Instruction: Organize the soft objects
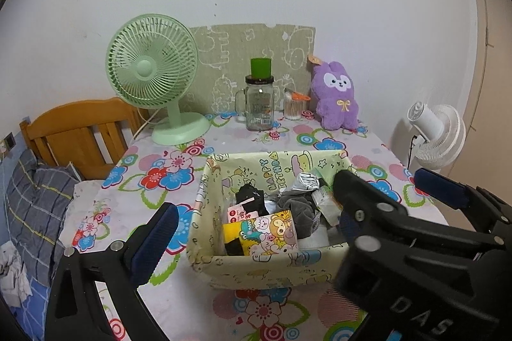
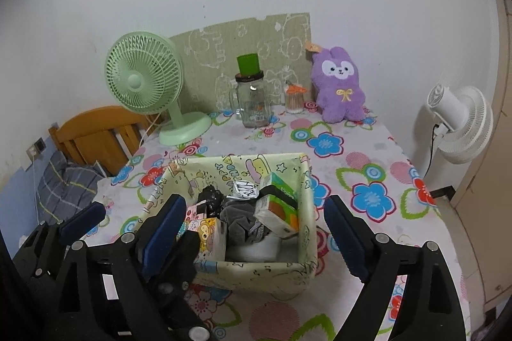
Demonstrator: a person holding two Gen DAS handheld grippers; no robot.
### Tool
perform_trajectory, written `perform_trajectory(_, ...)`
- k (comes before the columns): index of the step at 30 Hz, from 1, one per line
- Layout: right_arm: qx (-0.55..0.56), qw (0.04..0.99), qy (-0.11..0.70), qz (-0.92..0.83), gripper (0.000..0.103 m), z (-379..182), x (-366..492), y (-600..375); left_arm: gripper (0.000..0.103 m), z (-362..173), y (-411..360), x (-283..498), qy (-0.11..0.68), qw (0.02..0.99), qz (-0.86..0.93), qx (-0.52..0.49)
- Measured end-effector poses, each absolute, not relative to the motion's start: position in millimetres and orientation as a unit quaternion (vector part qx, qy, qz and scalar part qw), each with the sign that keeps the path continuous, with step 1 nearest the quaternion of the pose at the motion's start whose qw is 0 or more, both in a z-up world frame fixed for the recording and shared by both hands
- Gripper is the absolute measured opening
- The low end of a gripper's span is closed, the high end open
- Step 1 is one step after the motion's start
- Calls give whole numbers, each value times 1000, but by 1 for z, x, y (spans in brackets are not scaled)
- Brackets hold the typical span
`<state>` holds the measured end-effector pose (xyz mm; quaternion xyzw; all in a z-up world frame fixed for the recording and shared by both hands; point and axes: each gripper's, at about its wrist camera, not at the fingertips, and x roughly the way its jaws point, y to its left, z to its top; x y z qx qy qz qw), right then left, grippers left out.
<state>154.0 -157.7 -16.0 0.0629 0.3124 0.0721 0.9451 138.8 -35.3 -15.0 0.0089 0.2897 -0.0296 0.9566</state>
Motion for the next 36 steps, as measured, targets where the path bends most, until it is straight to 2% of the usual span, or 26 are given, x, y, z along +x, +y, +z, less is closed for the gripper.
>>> perform_trajectory(9, 63, 956, 280, 56, 96, 3, 122, -169, 102, 1, -26, 113, 264, 964, -22, 4)
perform_trajectory(23, 49, 973, 225, 25, 99, 31, 60, -188, 103, 26, -8, 58, 213, 977, -6, 6)
perform_trajectory(36, 41, 981, 190, 1, 103, 38, 13, -197, 103, 24, 16, 22, 203, 979, 18, 0)
